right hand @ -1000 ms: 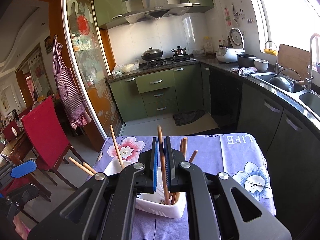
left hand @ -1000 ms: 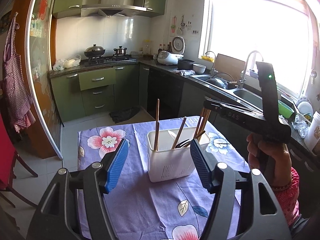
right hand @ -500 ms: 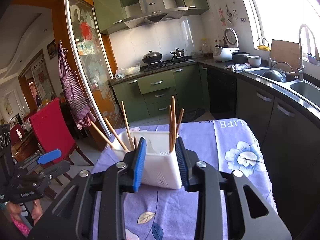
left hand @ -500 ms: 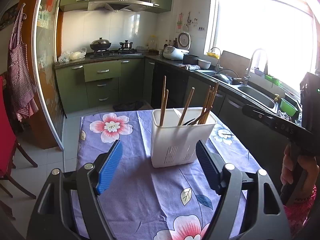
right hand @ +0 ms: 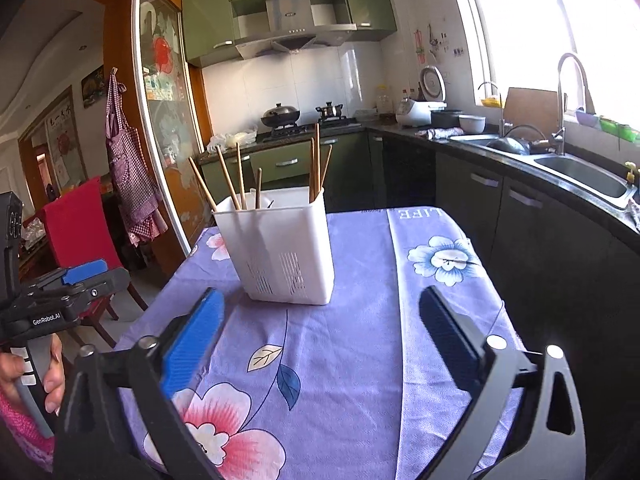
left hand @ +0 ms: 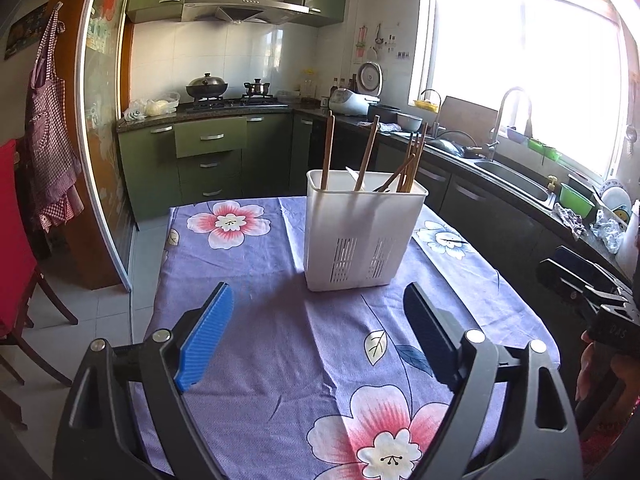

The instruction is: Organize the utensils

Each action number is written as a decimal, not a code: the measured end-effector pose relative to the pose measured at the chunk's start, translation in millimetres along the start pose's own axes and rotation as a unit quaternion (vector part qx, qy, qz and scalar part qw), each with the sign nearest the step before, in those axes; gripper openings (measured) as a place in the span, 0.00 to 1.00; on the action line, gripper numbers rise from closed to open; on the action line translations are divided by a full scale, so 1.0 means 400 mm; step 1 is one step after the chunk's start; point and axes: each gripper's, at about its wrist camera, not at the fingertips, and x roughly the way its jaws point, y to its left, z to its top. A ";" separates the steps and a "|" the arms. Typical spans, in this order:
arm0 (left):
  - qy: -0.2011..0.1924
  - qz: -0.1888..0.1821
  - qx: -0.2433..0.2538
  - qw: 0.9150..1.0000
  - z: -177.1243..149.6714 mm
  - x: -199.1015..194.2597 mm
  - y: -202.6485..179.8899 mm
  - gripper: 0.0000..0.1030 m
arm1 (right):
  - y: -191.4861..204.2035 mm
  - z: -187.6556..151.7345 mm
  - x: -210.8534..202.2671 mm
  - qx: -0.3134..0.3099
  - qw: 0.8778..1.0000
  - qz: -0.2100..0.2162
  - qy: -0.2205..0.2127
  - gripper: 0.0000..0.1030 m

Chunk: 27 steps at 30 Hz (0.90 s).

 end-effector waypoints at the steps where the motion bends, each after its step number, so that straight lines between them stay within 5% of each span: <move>1: -0.005 0.003 -0.001 1.000 -0.003 -0.010 0.001 0.83 | 0.010 0.001 -0.014 -0.006 1.000 -0.005 -0.009 0.96; 11: -0.029 0.004 -0.020 0.999 -0.013 -0.068 0.007 0.92 | 0.061 0.019 -0.058 -0.032 0.998 -0.046 -0.028 0.96; 27: -0.036 0.009 -0.015 0.999 -0.016 -0.102 -0.001 0.93 | 0.057 0.022 -0.078 -0.033 0.998 -0.049 -0.024 0.96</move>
